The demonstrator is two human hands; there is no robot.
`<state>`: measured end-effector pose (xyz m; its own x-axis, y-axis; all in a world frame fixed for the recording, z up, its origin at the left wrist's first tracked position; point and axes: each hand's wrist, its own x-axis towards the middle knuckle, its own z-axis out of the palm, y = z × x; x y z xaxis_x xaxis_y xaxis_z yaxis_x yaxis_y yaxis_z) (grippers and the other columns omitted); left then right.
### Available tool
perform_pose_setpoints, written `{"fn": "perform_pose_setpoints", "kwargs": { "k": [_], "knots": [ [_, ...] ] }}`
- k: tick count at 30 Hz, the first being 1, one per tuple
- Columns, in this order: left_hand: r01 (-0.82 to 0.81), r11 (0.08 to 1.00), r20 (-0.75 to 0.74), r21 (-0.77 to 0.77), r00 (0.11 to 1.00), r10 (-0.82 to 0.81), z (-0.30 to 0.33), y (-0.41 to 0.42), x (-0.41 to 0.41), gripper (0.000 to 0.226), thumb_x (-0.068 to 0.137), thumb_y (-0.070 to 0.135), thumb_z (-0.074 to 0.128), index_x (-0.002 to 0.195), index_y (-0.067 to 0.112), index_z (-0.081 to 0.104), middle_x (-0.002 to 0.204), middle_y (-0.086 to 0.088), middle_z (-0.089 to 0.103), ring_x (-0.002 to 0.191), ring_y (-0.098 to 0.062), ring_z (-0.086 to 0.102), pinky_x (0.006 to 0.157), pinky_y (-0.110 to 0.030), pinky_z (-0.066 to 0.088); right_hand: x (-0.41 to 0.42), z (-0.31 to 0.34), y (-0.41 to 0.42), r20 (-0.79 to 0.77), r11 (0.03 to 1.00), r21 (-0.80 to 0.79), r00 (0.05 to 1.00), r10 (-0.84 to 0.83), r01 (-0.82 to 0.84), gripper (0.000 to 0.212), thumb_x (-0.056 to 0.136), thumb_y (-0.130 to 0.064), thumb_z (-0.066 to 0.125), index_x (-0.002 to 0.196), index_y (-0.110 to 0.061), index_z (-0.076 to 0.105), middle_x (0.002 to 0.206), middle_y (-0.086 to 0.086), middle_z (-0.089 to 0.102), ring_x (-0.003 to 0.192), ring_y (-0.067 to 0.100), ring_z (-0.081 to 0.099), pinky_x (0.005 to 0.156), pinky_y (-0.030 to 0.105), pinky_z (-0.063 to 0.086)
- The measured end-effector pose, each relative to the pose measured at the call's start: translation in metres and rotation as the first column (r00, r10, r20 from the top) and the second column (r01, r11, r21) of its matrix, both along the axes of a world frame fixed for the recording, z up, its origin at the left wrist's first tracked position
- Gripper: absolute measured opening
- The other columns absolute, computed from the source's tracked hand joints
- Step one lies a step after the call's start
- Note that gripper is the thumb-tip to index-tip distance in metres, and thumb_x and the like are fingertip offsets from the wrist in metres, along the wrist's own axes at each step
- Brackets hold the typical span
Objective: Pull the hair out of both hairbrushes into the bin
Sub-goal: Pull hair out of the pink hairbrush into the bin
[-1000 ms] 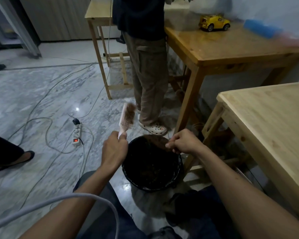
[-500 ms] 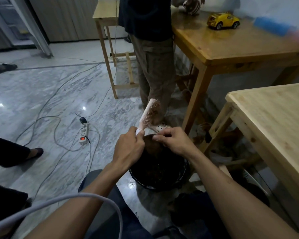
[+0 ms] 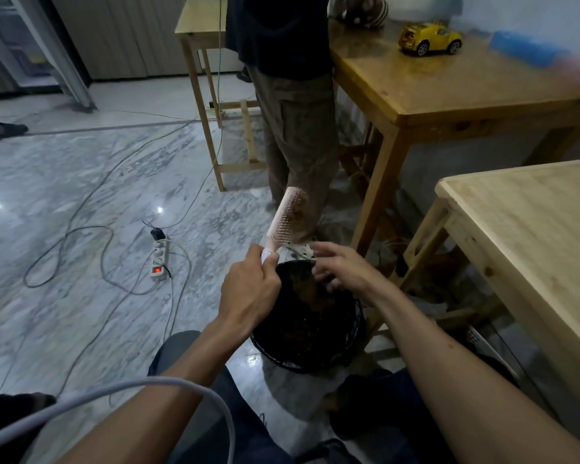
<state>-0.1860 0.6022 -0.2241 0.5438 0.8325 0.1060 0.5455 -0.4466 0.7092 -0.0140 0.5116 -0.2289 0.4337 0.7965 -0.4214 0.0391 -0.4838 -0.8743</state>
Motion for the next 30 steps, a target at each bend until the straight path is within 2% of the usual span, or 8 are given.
{"fn": "perform_pose_setpoints", "kwargs": {
  "k": [3,7,10,14,19,24,27,30],
  "knots": [
    [0.023,1.0,-0.023,0.0,0.999,-0.023,-0.004,-0.004,-0.001,0.023,0.102,0.035,0.044,0.094,0.015,0.053,0.069,-0.007,0.061,0.061,-0.028,0.058,0.051,-0.037,0.036,-0.004,0.002,0.003,-0.241,0.985,0.158,0.97,-0.034,0.074,0.048,0.092,-0.023,0.074,0.138,-0.017,0.063,0.119,0.002,0.073,0.08,0.015,0.066,0.059,0.023,0.049],
    [0.037,0.999,-0.051,-0.022,0.998,-0.038,-0.001,-0.001,0.0,0.024,0.101,0.035,0.045,0.091,0.015,0.054,0.07,-0.008,0.062,0.062,-0.027,0.057,0.052,-0.037,0.032,-0.011,-0.01,0.005,-0.06,0.949,0.263,0.985,-0.163,0.173,0.013,0.088,-0.024,0.081,0.097,-0.014,0.083,0.076,0.001,0.075,0.061,0.01,0.058,0.054,0.02,0.045],
    [-0.028,0.999,-0.032,-0.037,0.999,0.027,0.009,0.004,0.001,0.026,0.102,0.035,0.045,0.091,0.014,0.054,0.073,-0.005,0.06,0.064,-0.022,0.055,0.052,-0.036,0.03,-0.013,-0.02,0.001,0.063,0.946,0.218,0.964,-0.259,0.24,0.011,0.087,-0.025,0.083,0.092,-0.015,0.085,0.069,-0.003,0.076,0.059,0.007,0.061,0.06,0.022,0.047],
    [-0.132,0.986,0.12,-0.105,0.982,0.144,0.025,0.012,0.003,0.027,0.103,0.032,0.044,0.09,0.011,0.056,0.076,-0.002,0.059,0.067,-0.02,0.053,0.054,-0.036,0.034,-0.012,-0.033,-0.013,0.215,0.963,0.061,0.939,-0.27,0.263,0.004,0.088,-0.022,0.081,0.087,-0.02,0.085,0.075,-0.005,0.079,0.077,0.009,0.072,0.068,0.021,0.051],
    [-0.031,0.999,0.036,-0.041,0.999,0.032,0.018,0.012,0.001,0.026,0.103,0.034,0.045,0.095,0.012,0.057,0.074,-0.008,0.062,0.063,-0.025,0.056,0.053,-0.037,0.036,-0.012,-0.033,-0.015,0.235,0.977,-0.045,0.953,-0.193,0.209,0.014,0.089,-0.025,0.077,0.102,-0.026,0.084,0.091,-0.007,0.077,0.092,0.013,0.069,0.077,0.027,0.051],
    [0.075,0.995,-0.034,-0.066,0.996,-0.078,0.008,0.005,0.002,0.025,0.103,0.032,0.046,0.083,0.016,0.05,0.069,-0.006,0.057,0.062,-0.026,0.053,0.053,-0.038,0.032,-0.012,-0.013,-0.006,-0.247,0.969,0.186,0.962,-0.113,0.162,0.061,0.089,-0.009,0.069,0.146,-0.026,0.056,0.134,-0.005,0.061,0.071,0.011,0.061,0.054,0.024,0.044],
    [0.148,0.986,-0.032,-0.082,0.988,-0.151,0.006,-0.001,0.002,0.026,0.103,0.034,0.046,0.092,0.012,0.055,0.078,-0.01,0.063,0.072,-0.029,0.059,0.066,-0.046,0.044,-0.016,-0.01,-0.002,-0.334,0.963,0.265,0.942,0.04,0.053,0.029,0.09,-0.016,0.071,0.119,-0.019,0.073,0.096,-0.006,0.074,0.064,0.011,0.059,0.052,0.022,0.042],
    [0.104,0.969,0.06,-0.225,0.994,-0.093,0.008,0.01,0.001,0.024,0.103,0.036,0.043,0.102,0.016,0.056,0.081,-0.005,0.063,0.073,-0.026,0.058,0.067,-0.045,0.045,-0.02,-0.017,0.0,-0.331,0.923,0.33,0.94,-0.084,0.199,0.018,0.098,-0.015,0.066,0.088,-0.007,0.078,0.058,-0.005,0.057,0.049,0.007,0.047,0.046,0.016,0.034]
  ]
}}
